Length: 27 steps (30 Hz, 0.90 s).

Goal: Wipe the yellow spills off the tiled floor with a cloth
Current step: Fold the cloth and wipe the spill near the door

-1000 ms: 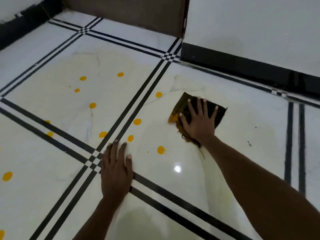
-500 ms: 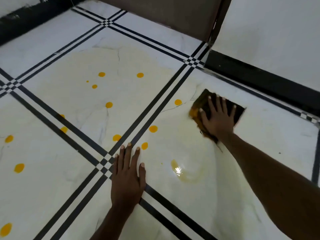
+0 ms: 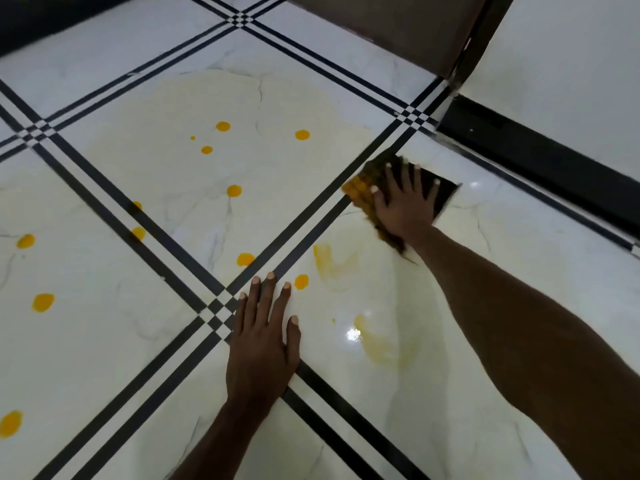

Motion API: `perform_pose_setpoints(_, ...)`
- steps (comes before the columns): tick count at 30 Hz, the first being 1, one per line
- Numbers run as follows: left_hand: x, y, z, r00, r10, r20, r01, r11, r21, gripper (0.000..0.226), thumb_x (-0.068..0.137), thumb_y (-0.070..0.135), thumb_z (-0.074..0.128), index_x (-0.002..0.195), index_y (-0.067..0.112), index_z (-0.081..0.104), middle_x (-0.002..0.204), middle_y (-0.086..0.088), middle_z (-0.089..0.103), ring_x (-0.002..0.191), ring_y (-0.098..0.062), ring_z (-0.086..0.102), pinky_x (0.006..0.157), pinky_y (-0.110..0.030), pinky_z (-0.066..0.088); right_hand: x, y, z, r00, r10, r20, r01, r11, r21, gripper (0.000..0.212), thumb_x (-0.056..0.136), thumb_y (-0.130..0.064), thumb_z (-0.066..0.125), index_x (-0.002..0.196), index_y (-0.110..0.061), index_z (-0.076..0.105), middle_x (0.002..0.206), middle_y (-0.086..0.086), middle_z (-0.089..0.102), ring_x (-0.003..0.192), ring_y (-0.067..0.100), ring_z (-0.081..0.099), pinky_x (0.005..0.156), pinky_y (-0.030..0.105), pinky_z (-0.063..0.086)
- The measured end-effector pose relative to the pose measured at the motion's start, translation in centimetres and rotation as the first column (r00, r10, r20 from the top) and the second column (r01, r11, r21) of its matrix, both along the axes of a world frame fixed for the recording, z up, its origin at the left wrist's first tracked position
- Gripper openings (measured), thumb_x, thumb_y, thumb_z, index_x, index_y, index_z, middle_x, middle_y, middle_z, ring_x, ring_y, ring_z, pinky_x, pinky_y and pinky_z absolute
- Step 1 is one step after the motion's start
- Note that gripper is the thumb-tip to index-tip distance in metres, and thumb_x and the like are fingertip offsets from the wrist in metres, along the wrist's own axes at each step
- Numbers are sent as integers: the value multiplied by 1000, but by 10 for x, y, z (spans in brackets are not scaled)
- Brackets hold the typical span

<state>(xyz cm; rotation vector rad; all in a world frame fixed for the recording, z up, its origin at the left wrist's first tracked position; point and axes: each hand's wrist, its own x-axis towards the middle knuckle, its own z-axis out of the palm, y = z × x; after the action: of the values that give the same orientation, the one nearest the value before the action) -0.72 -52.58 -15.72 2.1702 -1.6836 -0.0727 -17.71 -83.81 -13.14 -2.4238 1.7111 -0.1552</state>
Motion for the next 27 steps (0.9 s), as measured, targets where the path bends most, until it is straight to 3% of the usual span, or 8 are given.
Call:
perform_pose_setpoints(3, 0, 0, -5, 1000, -8, -6, 8, 1000, 0, 56, 105, 32, 46, 158, 14, 41, 172, -7, 26, 162, -25, 16, 131, -50, 20, 41, 29, -27, 864, 498, -75, -504, 847, -171, 59, 108, -52, 28, 162, -30, 34, 171, 4, 32, 160, 28, 25, 127, 66, 16)
perform_pose_setpoints(8, 3, -1, -4, 1000, 1, -19, -2, 1000, -18, 56, 104, 30, 50, 157, 14, 42, 171, -7, 27, 162, -25, 16, 129, -51, 23, 55, 12, -8, 996, 89, 14, -88, 995, -40, 68, 105, -58, 20, 164, -27, 28, 173, 10, 24, 162, 35, 16, 127, 69, 4)
perform_pose_setpoints(11, 3, -1, -7, 999, -7, -45, 7, 1000, -6, 56, 104, 28, 51, 157, 14, 42, 171, -7, 27, 162, -24, 16, 129, -51, 23, 60, 50, -23, 741, 666, -91, -671, 728, -140, 58, 109, -55, 28, 163, -36, 26, 174, 0, 24, 163, 26, 17, 129, 64, 4)
perform_pose_setpoints(12, 2, -1, -7, 998, -2, -57, 2, 1000, -8, 55, 104, 27, 50, 157, 14, 43, 171, -7, 27, 162, -24, 15, 129, -52, 23, 58, 57, -22, 708, 700, -88, -705, 697, -126, 58, 108, -58, 28, 163, -38, 24, 174, -3, 23, 163, 23, 15, 131, 59, 3)
perform_pose_setpoints(16, 8, -3, -3, 995, 3, -99, -5, 1000, -13, 51, 104, 20, 44, 154, 8, 44, 169, -10, 31, 162, -23, 16, 131, -49, 19, 75, 67, -16, 966, 258, 25, -252, 959, -128, 62, 106, -58, 29, 161, -32, 37, 173, 2, 25, 162, 28, 18, 127, 67, 12)
perform_pose_setpoints(21, 11, 8, 1, 974, 215, -64, -214, 977, 27, 40, 102, 18, 46, 139, 3, 52, 150, -20, 51, 147, -34, 39, 130, -47, 21, 46, 162, -30, 716, 695, -67, -696, 706, -131, 59, 110, -55, 26, 165, -36, 20, 176, -2, 15, 164, 23, 7, 130, 60, 3)
perform_pose_setpoints(25, 26, 23, 11, 961, 272, -54, -271, 962, 25, 44, 104, 25, 38, 138, 1, 51, 148, -21, 52, 144, -38, 42, 126, -50, 26, -70, 183, -23, 995, 92, -25, -94, 990, -106, 60, 108, -54, 24, 164, -33, 28, 174, 1, 24, 163, 26, 15, 127, 63, 14)
perform_pose_setpoints(27, 34, 30, 11, 964, 261, -55, -258, 964, 58, 47, 105, 26, 37, 143, 1, 48, 153, -21, 49, 148, -38, 37, 126, -53, 25, -118, 211, -19, 979, -200, -27, 197, 976, -94, 62, 108, -50, 23, 164, -26, 30, 173, 7, 25, 162, 31, 18, 125, 65, 15)
